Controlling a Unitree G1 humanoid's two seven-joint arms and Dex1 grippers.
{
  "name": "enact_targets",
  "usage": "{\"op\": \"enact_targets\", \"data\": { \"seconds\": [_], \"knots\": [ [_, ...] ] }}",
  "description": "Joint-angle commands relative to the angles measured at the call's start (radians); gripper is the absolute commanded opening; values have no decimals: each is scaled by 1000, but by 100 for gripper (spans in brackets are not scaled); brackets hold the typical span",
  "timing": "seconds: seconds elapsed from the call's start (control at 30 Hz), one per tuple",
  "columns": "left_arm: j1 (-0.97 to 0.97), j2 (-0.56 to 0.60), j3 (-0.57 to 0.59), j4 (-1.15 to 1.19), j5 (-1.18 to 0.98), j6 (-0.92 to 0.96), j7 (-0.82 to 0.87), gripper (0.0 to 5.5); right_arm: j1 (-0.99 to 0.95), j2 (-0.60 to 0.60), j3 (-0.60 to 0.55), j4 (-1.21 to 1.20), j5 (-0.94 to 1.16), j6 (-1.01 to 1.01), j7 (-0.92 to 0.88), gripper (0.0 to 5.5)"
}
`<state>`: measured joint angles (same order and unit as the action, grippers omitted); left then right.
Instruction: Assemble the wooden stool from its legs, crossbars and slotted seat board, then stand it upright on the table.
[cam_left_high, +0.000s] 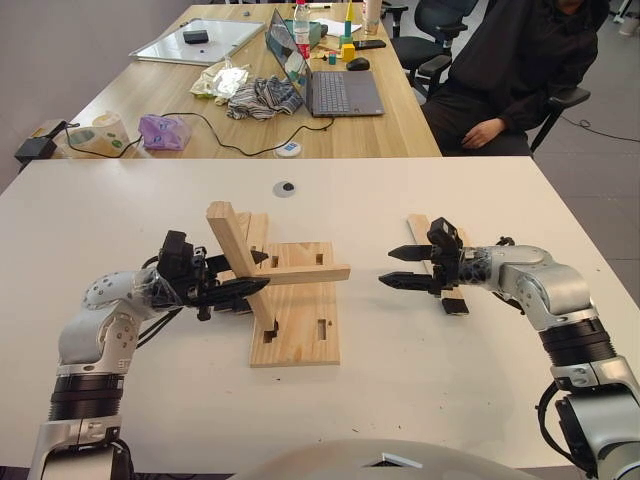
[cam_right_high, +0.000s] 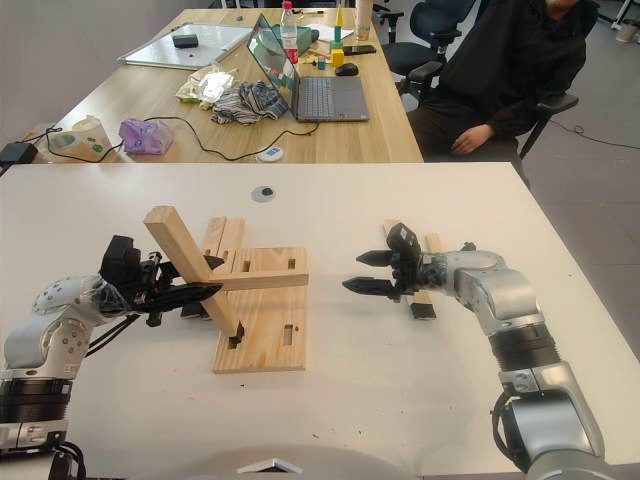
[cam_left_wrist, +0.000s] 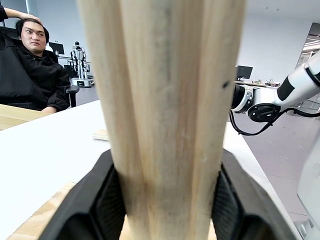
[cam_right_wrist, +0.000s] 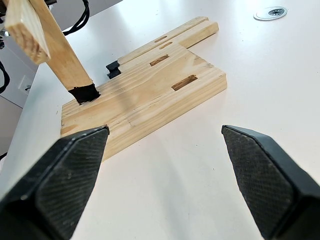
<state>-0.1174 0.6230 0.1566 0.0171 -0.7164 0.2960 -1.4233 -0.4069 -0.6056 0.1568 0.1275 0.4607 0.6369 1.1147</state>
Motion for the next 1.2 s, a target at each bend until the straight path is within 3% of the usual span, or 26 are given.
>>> {"op": "enact_targets", "data": {
  "seconds": [0.03, 0.43, 0.7, 0.93, 1.2],
  "knots": [
    [13, 1, -6, 23, 35, -35, -6, 203, -42, -21, -7, 19, -23, -4, 17, 417],
    [25, 52, 1, 21, 10, 4, -57, 203, -60, -7, -19, 36, -32, 10, 32, 417],
    [7, 16, -79, 72, 177, -210, -32, 203, -60, -10, -14, 35, -41, 8, 44, 417],
    [-16, 24, -124, 107, 193, -270, -47, 203, -54, -10, -8, 27, -41, 9, 52, 417],
    [173, 52, -126, 132, 221, -352, -54, 203, -65, -21, -18, 39, -43, 9, 65, 417]
  ]
}}
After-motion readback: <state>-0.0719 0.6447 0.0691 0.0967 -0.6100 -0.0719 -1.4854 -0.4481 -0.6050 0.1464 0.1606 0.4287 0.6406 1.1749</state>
